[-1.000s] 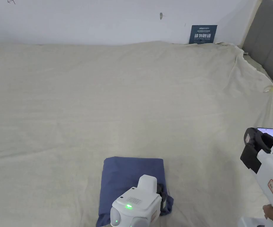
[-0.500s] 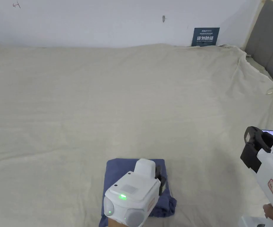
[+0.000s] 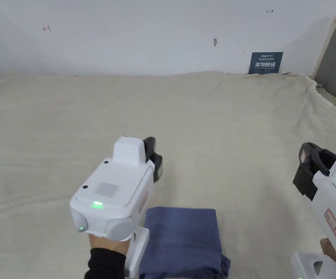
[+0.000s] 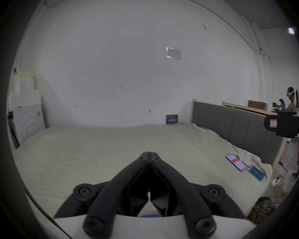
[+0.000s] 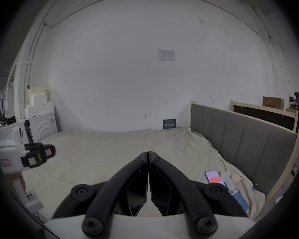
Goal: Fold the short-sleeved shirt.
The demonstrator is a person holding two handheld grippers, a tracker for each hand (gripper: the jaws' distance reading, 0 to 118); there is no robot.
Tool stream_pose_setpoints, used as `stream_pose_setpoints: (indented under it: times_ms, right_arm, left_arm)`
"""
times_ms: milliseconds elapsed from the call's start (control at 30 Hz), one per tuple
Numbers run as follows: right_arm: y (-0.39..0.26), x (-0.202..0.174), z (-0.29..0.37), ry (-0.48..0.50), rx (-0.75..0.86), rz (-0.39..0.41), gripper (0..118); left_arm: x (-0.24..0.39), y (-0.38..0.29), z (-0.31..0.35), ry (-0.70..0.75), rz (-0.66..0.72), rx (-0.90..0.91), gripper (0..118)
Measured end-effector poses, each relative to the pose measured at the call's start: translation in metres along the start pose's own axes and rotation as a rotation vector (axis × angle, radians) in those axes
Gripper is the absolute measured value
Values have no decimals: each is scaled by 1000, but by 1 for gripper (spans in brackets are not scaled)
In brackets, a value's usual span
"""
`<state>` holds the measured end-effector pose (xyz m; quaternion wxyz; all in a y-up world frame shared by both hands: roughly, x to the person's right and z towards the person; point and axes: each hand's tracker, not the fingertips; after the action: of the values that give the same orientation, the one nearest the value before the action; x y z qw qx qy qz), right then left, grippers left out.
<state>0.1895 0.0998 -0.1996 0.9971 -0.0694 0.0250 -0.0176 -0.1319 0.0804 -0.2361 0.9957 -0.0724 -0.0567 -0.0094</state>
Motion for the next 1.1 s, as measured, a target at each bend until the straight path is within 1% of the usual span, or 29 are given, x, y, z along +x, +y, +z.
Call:
stream_pose_setpoints:
  times_ms: [167, 233, 400, 500, 900, 1100]
  right_arm:
    - [8, -7, -5, 7, 43, 30, 0]
    - [9, -9, -7, 11, 53, 36, 0]
    - [6, -17, -10, 17, 62, 52, 0]
    - [5, -20, -10, 23, 58, 53, 0]
    - [2, -36, -10, 35, 49, 46, 0]
    - [-22, -52, -27, 74, 0, 39, 0]
  left_arm:
    - [-32, 12, 9, 114, 9, 57, 0]
    - [-44, 13, 12, 148, 33, 65, 0]
    - [-66, 10, 23, 216, 35, 85, 0]
    - [-76, 9, 26, 240, 65, 81, 0]
    - [-82, -1, 27, 234, 92, 59, 0]
    - [-84, -9, 27, 213, 103, 36, 0]
